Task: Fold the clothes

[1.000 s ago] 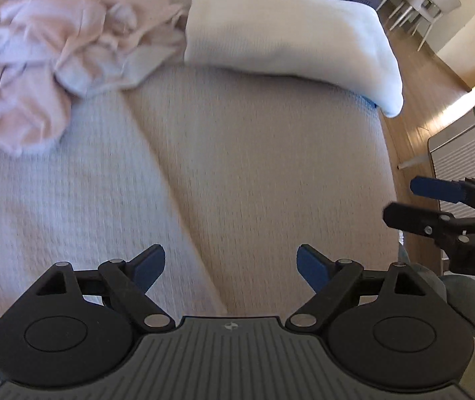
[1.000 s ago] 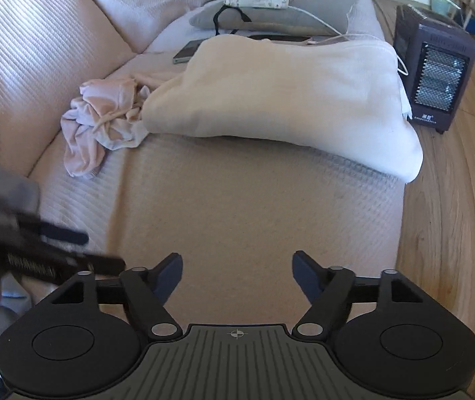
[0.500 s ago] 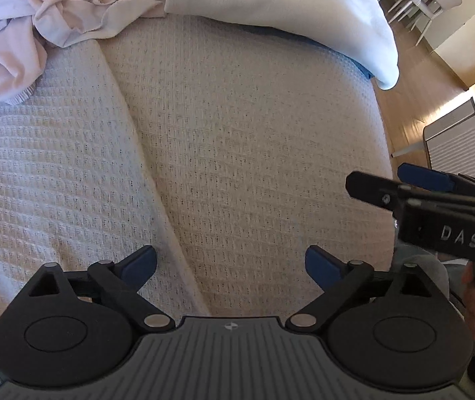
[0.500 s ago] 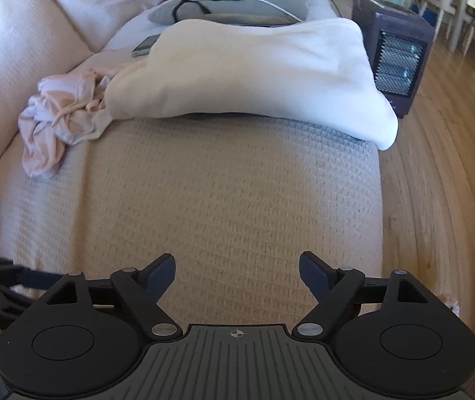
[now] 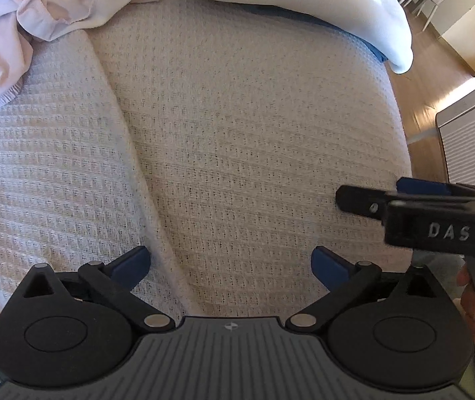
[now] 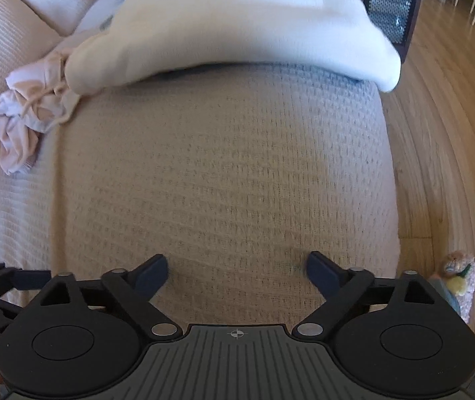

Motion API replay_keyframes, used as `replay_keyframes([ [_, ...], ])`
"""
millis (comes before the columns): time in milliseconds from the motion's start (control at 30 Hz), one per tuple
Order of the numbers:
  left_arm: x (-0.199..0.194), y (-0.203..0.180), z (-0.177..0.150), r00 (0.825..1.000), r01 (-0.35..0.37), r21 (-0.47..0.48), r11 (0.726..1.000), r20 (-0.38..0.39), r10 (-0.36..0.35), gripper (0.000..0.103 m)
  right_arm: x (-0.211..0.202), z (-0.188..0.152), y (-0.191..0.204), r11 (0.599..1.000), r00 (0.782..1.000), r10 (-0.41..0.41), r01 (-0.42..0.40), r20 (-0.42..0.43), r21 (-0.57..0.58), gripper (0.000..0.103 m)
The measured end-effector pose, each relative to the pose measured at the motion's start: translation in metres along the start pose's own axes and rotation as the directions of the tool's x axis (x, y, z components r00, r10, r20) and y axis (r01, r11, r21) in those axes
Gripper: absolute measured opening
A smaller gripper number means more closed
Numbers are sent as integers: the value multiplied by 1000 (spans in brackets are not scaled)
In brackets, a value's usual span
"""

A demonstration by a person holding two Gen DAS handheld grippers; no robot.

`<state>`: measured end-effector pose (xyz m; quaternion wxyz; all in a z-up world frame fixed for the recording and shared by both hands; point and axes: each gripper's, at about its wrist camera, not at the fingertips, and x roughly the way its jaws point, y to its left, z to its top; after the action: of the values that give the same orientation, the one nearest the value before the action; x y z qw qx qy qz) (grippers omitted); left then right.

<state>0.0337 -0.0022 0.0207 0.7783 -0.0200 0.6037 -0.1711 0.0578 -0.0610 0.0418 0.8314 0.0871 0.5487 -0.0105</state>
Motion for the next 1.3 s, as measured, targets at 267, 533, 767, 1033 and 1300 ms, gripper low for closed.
replay_keyframes([
  [267,-3,-3,-2,1000,-20,17,1000,10,20,103,5,-4,4,999,999,-23,22,-32,-40,103],
  [533,-4,-12,-5,998,-67,55,996,9,67,103,6,-2,2,999,999,-26,24,-47,-31,103],
  [767,-4,-20,-6,997,-71,58,996,12,70,103,4,-4,2,999,998,-26,25,-49,-33,103],
  [1033,5,-49,-9,998,-62,41,997,17,61,103,-1,-7,1,999,998,-27,25,-49,-37,103],
  [1300,-3,-44,-8,999,-43,33,999,13,42,103,-6,-10,-1,999,999,-22,20,-46,-35,103],
])
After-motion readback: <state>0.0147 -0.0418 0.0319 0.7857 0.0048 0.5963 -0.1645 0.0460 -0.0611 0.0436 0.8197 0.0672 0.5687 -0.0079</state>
